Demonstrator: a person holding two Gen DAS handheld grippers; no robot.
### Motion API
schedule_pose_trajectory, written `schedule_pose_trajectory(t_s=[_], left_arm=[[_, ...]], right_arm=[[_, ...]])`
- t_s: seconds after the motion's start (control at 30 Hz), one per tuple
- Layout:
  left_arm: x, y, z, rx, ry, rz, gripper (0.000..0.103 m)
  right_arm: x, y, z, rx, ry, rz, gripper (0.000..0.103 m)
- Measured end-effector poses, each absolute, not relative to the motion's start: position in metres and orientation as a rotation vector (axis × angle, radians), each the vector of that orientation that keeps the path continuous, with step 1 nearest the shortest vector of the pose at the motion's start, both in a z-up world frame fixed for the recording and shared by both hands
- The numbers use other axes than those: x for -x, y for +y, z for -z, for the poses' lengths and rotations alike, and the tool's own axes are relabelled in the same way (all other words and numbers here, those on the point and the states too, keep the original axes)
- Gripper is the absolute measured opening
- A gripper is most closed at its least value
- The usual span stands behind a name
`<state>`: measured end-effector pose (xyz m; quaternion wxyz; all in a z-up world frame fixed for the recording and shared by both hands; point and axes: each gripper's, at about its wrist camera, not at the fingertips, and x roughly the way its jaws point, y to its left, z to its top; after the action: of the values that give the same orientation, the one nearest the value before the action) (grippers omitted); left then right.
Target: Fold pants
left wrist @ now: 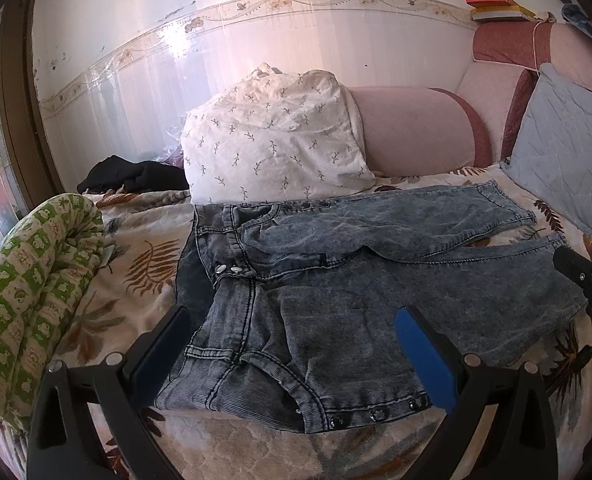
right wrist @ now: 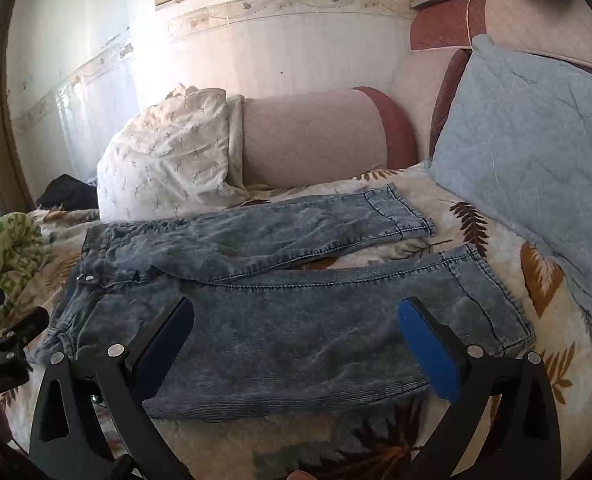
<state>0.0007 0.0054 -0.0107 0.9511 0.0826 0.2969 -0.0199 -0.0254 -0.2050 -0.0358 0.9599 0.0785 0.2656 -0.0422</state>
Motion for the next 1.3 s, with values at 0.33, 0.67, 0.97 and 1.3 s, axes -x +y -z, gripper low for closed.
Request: schedule_pose_trajectory(t_s=[0.33, 0.67, 0.97, 1.3], left_arm=[[-0.002, 0.007, 0.009, -0.166, 0.602, 0.036, 0.103], [-0.002, 0.01, 0.01, -0.169, 0.606, 0.031, 0.103], [-0.095, 0.085, -0.001, -0.102, 0.761, -0.025, 0.103], [-0.254, 0.178, 0.034, 0.004, 0.967, -0.119, 0.103]], right_arm=[[0.025, -0.206, 0.036, -0.166, 0.541, 0.085, 0.103], [0.024, -0.206, 0.036, -0.162, 0.542, 0.086, 0.103], [-0.024, -0.234, 0.016, -0.079, 0.613, 0.04, 0.103], [-0.211, -0.324, 0.027, -0.099, 0.811, 0.082, 0.097]])
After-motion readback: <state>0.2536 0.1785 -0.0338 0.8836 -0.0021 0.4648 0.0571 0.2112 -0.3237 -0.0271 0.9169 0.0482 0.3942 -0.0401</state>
